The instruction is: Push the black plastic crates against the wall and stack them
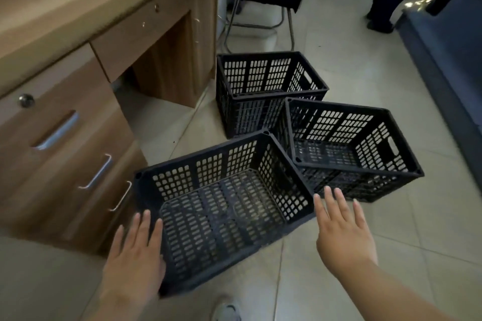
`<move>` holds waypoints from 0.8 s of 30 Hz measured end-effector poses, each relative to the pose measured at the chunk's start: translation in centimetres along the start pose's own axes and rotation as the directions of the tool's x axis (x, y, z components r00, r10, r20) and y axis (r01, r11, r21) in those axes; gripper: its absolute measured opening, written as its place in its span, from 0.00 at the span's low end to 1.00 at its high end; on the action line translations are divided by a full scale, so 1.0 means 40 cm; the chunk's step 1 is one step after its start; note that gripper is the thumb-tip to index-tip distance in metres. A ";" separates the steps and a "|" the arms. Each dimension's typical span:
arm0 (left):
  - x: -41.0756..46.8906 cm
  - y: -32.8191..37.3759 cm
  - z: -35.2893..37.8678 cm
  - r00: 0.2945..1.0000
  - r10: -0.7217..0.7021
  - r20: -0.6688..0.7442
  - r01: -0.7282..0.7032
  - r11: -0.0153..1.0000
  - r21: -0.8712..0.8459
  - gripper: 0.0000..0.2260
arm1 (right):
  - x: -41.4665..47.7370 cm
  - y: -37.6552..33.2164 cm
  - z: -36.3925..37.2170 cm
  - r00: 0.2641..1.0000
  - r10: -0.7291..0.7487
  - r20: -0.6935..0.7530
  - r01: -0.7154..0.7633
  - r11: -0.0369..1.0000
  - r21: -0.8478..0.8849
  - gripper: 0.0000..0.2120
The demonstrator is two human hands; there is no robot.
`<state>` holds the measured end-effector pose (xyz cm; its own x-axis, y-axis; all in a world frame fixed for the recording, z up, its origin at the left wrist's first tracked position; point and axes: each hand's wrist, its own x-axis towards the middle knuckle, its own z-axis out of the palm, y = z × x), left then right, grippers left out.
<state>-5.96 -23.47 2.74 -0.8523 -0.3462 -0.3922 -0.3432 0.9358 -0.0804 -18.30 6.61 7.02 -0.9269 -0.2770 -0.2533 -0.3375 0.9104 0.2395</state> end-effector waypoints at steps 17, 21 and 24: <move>0.502 -0.040 0.238 0.984 -0.162 0.080 0.152 0.981 0.117 0.30 | 0.697 -0.045 0.310 0.979 -0.165 0.122 0.181 0.974 -0.134 0.30; 0.505 -0.055 0.271 0.974 -0.206 0.093 0.184 0.962 0.203 0.35 | 0.725 -0.047 0.381 0.970 -0.233 0.062 0.240 0.955 -0.172 0.30; 0.492 -0.059 0.286 0.964 -0.236 0.122 0.202 0.950 0.239 0.34 | 0.727 -0.031 0.412 0.978 -0.206 0.018 0.205 0.955 -0.216 0.30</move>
<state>-17.42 -31.74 -15.29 -0.6923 -0.5466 -0.4711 -0.4037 0.8345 -0.3750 -42.12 2.48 -16.08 -0.8344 -0.4533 -0.3136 -0.5477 0.7459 0.3790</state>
